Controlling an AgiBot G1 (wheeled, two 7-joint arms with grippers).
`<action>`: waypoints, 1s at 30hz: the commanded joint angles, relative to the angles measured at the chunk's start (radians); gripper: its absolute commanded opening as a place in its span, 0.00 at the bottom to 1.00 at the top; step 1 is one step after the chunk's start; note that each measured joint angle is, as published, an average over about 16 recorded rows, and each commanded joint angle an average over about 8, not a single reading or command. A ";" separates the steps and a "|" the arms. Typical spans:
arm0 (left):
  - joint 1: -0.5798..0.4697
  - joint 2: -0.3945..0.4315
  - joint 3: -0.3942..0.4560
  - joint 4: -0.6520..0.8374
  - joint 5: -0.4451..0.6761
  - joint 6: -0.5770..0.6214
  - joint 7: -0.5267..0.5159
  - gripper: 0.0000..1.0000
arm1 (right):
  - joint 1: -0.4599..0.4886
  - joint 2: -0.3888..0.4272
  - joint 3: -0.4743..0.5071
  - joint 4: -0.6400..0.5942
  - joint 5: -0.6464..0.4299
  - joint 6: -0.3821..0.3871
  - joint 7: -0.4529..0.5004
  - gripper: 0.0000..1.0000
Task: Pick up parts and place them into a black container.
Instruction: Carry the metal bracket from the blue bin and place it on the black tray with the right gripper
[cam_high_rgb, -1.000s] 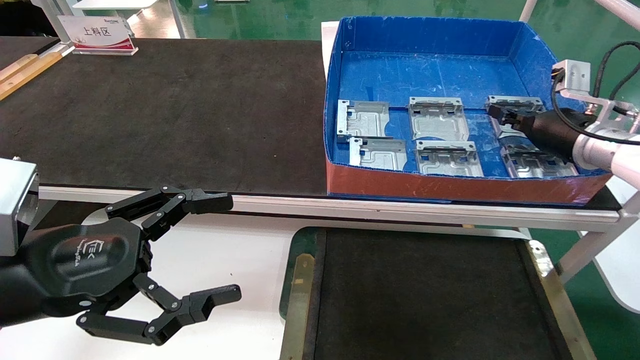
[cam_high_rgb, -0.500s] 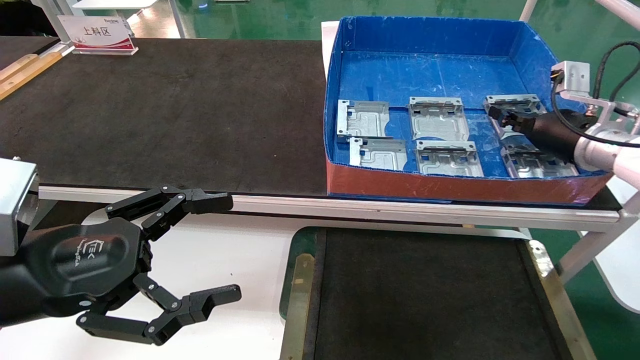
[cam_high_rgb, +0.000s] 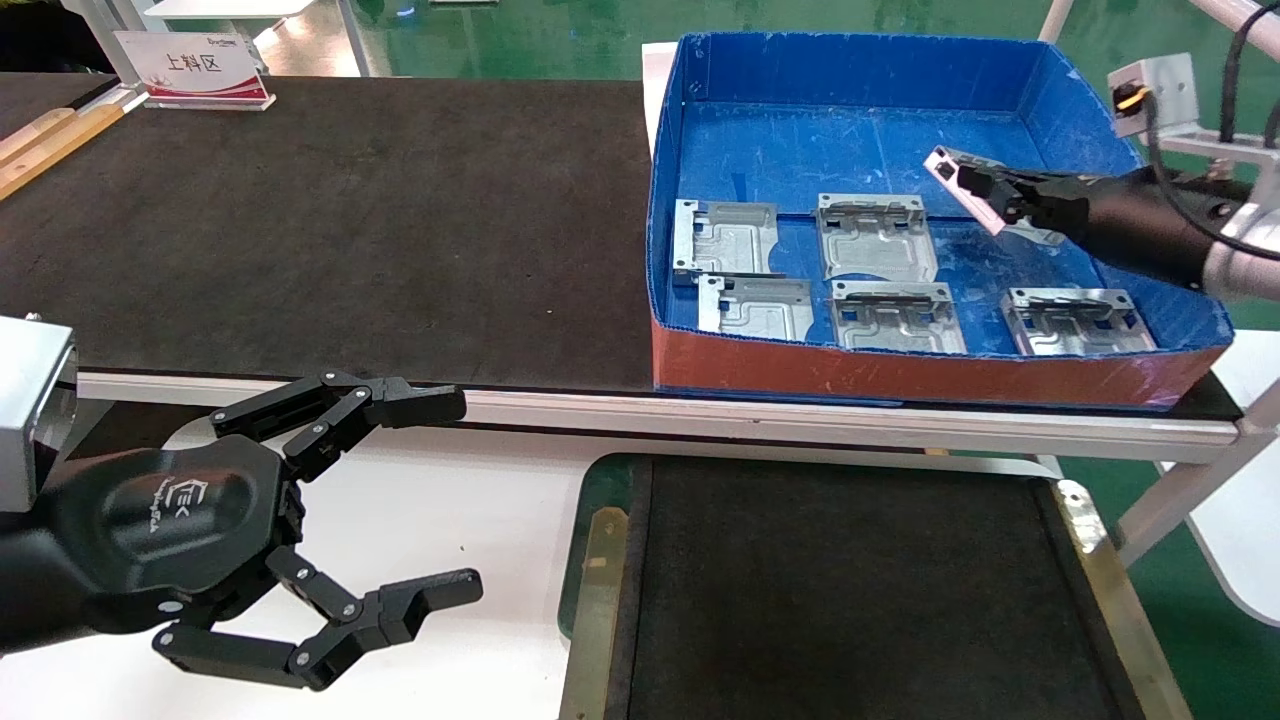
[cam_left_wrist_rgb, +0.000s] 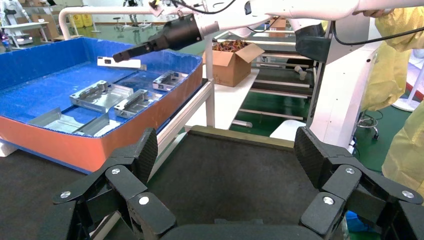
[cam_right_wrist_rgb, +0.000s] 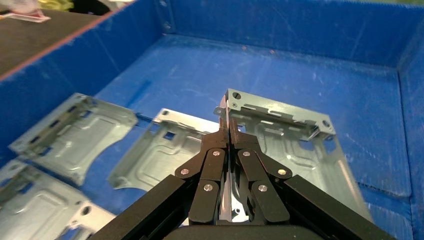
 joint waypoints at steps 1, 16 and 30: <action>0.000 0.000 0.000 0.000 0.000 0.000 0.000 1.00 | 0.007 0.011 0.001 0.004 0.003 -0.029 -0.015 0.00; 0.000 0.000 0.000 0.000 0.000 0.000 0.000 1.00 | 0.059 0.053 -0.003 0.039 0.006 -0.278 -0.072 0.00; 0.000 0.000 0.000 0.000 0.000 0.000 0.000 1.00 | 0.041 0.114 0.015 0.138 0.058 -0.559 -0.034 0.00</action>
